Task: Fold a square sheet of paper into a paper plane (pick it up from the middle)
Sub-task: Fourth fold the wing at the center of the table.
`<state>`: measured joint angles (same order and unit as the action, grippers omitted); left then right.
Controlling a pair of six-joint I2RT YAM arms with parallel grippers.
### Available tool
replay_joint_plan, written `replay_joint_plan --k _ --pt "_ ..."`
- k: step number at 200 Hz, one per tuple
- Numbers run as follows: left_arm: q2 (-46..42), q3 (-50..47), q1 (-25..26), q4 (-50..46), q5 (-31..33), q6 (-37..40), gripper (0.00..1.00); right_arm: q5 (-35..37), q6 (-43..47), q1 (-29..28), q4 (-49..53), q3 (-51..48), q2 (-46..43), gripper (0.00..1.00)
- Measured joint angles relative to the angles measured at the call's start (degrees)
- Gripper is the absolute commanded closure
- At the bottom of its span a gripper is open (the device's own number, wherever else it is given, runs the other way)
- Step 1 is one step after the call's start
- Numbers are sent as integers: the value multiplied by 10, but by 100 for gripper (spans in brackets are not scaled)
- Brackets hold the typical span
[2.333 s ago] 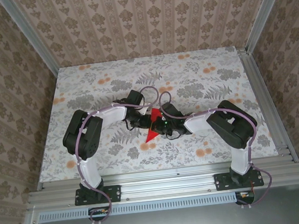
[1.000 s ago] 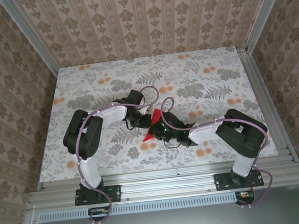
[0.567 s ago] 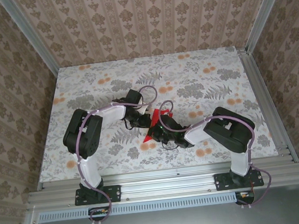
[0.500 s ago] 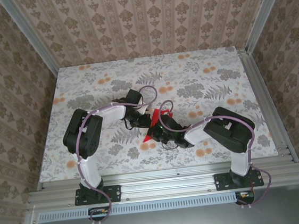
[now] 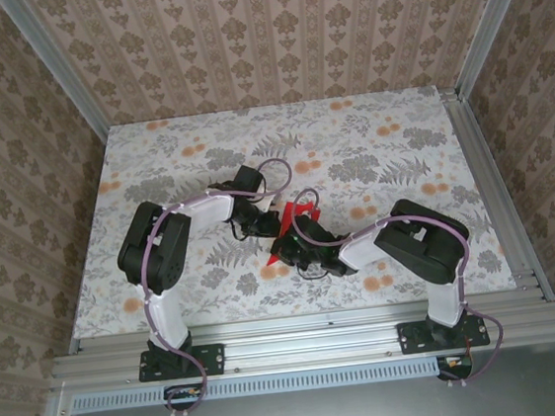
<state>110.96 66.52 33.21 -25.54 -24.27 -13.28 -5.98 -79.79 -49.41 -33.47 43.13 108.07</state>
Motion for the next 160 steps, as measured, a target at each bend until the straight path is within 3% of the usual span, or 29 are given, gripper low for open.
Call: replay_joint_plan --k 160 --pt "3 4 -2 -5 -2 0 91 20 18 -52 100 54 6 92"
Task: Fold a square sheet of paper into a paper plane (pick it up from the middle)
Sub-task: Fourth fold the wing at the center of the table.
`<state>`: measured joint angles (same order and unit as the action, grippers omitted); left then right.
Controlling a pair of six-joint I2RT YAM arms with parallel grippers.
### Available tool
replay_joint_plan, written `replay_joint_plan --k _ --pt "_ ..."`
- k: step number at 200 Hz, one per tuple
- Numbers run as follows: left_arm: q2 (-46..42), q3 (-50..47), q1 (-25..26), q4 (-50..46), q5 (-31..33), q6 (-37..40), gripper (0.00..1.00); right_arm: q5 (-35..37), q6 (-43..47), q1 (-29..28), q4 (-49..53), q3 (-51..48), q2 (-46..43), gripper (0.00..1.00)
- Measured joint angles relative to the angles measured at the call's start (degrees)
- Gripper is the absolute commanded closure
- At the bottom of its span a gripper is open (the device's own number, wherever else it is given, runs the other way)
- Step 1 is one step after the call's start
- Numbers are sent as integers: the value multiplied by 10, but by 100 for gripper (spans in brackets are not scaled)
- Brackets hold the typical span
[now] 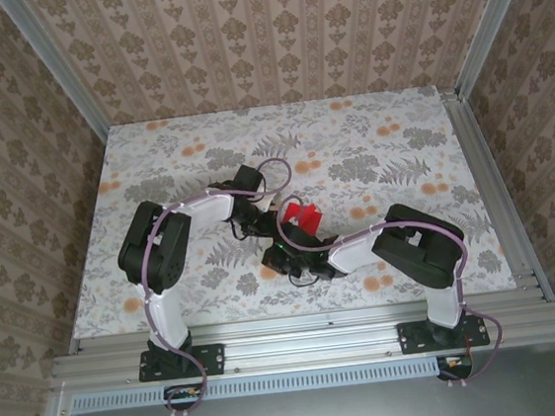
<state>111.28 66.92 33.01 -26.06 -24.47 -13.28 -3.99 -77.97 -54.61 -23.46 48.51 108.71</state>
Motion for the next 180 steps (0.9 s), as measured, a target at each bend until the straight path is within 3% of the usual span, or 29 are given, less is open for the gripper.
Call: replay_joint_plan --k 84,127,180 --pt "0 0 0 0 -1 0 91 -33 2 -24 15 -29 -39 92" --pt "0 0 0 0 -2 0 91 -42 16 52 17 -68 -111 92" --pt "-3 0 0 1 -2 0 91 -57 47 140 25 -59 -103 92"
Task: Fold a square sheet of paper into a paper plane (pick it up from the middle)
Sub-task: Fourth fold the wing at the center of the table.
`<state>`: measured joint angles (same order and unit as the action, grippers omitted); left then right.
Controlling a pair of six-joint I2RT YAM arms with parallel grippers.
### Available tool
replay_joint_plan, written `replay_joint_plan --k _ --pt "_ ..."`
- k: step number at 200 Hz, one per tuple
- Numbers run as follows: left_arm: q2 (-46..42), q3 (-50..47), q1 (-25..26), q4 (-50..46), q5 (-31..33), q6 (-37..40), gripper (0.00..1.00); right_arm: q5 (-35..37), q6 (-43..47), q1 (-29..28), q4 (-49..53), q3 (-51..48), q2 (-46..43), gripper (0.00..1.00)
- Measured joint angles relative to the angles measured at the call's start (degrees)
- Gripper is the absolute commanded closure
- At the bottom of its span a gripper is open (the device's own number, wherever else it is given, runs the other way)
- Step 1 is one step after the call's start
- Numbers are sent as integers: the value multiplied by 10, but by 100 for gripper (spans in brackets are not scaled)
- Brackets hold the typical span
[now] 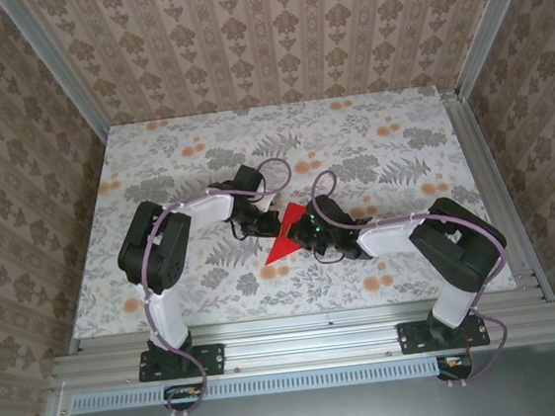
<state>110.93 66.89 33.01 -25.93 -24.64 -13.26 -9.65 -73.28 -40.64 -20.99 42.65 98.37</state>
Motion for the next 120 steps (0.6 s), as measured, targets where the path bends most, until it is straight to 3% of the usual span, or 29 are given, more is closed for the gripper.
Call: replay_joint_plan --k 86,120 --pt "-8 -2 1 3 3 0 90 -39 26 52 -4 59 97 92" --pt "-13 -3 6 2 16 -1 82 -45 40 55 5 68 103 92"
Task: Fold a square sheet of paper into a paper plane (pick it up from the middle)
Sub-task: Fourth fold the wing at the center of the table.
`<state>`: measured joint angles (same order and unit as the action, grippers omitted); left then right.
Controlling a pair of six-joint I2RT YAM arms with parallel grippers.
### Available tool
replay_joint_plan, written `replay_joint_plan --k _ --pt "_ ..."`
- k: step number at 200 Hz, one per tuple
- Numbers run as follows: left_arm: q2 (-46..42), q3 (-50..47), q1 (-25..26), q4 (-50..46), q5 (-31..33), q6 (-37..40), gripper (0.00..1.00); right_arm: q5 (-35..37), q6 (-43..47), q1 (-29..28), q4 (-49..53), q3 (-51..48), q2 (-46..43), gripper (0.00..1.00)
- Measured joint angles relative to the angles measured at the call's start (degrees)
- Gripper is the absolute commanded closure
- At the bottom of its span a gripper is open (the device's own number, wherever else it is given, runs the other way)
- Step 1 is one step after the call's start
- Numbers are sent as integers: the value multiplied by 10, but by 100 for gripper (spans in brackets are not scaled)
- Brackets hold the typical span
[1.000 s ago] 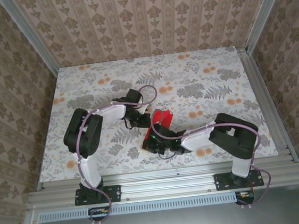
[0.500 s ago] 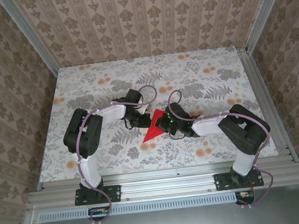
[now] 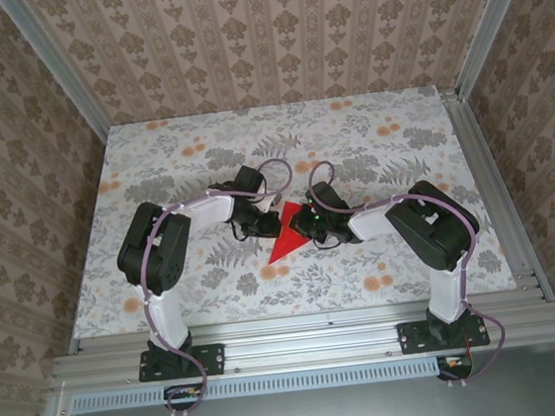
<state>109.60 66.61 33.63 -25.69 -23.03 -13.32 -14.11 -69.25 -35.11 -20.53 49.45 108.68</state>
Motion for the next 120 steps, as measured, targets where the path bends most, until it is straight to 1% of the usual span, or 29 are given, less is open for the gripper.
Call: replay_joint_plan --k 9,30,42,60,88,102,120 --pt "-3 -1 2 0 4 -2 78 -1 3 0 1 1 1 92" --pt "-13 -1 10 -5 19 -6 75 -3 6 0 1 1 1 92" --pt "-21 -1 10 -18 37 -7 71 -6 7 1 1 1 2 92" --pt "-44 -4 8 -36 57 -12 70 -12 10 2 0 1 3 92" --pt "-102 -15 5 -41 65 -24 72 -22 13 3 -3 1 4 92" --pt "-128 -30 6 -35 59 -34 75 -28 14 3 -3 1 5 92" --pt "-138 -54 11 -18 43 -46 79 -33 16 3 -3 1 5 92"
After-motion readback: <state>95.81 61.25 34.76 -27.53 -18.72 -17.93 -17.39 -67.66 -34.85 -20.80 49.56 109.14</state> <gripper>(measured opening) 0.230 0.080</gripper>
